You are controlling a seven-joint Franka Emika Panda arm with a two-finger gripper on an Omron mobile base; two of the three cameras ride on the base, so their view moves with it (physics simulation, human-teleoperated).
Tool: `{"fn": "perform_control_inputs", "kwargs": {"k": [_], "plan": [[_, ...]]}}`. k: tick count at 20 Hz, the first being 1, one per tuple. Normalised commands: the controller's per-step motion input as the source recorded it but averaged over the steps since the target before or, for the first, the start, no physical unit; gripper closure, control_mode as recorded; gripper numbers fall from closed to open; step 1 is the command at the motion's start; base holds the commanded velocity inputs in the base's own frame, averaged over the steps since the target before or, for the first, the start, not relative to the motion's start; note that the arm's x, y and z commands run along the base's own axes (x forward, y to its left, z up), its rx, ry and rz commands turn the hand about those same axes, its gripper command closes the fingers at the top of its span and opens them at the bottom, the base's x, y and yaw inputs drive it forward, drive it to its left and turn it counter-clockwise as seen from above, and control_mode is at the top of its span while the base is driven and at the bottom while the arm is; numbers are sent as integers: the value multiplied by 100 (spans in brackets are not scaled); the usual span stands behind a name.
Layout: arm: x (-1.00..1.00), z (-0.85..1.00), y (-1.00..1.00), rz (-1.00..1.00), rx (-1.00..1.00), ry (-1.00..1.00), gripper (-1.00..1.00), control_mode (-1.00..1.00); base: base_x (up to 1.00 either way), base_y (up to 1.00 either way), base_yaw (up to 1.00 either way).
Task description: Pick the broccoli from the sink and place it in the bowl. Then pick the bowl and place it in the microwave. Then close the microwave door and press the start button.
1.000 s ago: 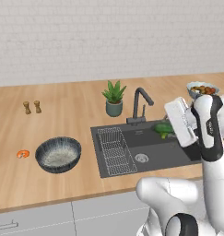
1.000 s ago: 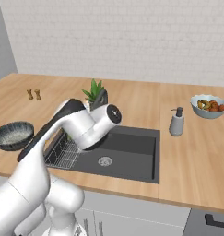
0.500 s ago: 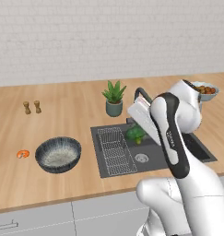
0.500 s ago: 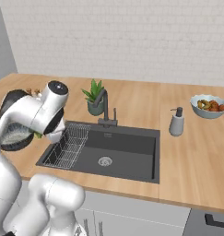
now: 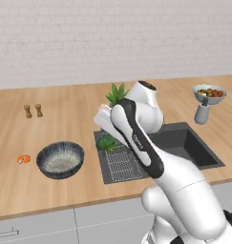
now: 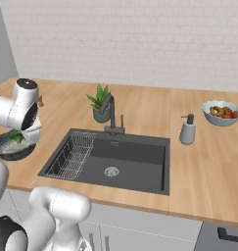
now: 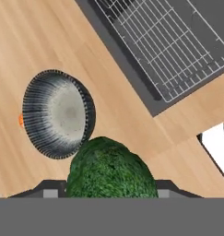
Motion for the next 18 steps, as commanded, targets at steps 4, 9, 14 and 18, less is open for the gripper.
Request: {"fn": "perform_control_inputs", "kwargs": {"k": [4,9,14,18], "plan": [[47,-5,100,0,-30,19,100,-100,0,0,0],[70,-27,74,0,-16,15,100,-100,0,0,0],[71,-53,41,0,-1,1,100,-100,0,0,0],[36,-56,39,0,-4,-3,100,-100,0,0,0]]}}
